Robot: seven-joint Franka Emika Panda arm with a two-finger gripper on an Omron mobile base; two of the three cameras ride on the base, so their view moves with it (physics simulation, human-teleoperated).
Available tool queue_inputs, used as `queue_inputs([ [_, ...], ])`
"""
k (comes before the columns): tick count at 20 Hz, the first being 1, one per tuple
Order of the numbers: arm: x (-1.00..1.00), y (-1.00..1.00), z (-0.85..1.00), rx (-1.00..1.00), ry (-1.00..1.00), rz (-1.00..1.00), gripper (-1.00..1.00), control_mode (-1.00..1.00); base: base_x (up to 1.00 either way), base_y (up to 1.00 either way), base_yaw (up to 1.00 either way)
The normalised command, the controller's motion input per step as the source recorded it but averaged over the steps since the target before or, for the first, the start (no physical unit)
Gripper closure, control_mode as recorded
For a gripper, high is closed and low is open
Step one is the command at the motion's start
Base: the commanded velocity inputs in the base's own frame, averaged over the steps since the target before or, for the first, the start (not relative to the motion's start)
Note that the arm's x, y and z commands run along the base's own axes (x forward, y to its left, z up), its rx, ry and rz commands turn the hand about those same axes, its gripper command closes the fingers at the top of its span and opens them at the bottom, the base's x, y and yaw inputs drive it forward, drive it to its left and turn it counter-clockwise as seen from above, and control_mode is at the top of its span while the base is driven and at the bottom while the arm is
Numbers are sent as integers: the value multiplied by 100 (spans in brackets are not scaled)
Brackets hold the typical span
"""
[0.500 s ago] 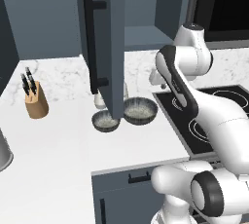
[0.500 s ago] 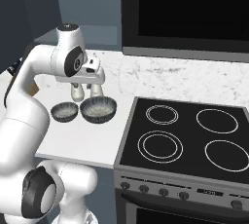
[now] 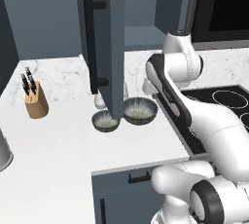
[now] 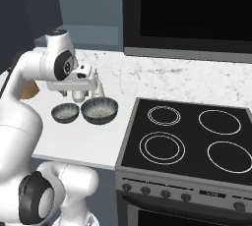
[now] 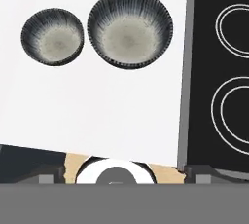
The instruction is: Pick up the bowls on the counter and stack them on top of one another in the open cabinet. Place the smaller bowl on top of the larger bowl.
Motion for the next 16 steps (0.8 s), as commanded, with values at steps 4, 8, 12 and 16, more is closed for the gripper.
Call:
queue_inputs([
  [4, 6, 71, -64, -16, 8, 0, -100, -100, 0, 0, 0],
  [8, 6, 39, -76, -5, 1, 23, -100, -100, 0, 0, 0],
  [12, 22, 42, -91, -9, 0, 64, -100, -100, 0, 0, 0],
  [16, 28, 1, -56, 0, -1, 75, -100, -100, 0, 0, 0],
])
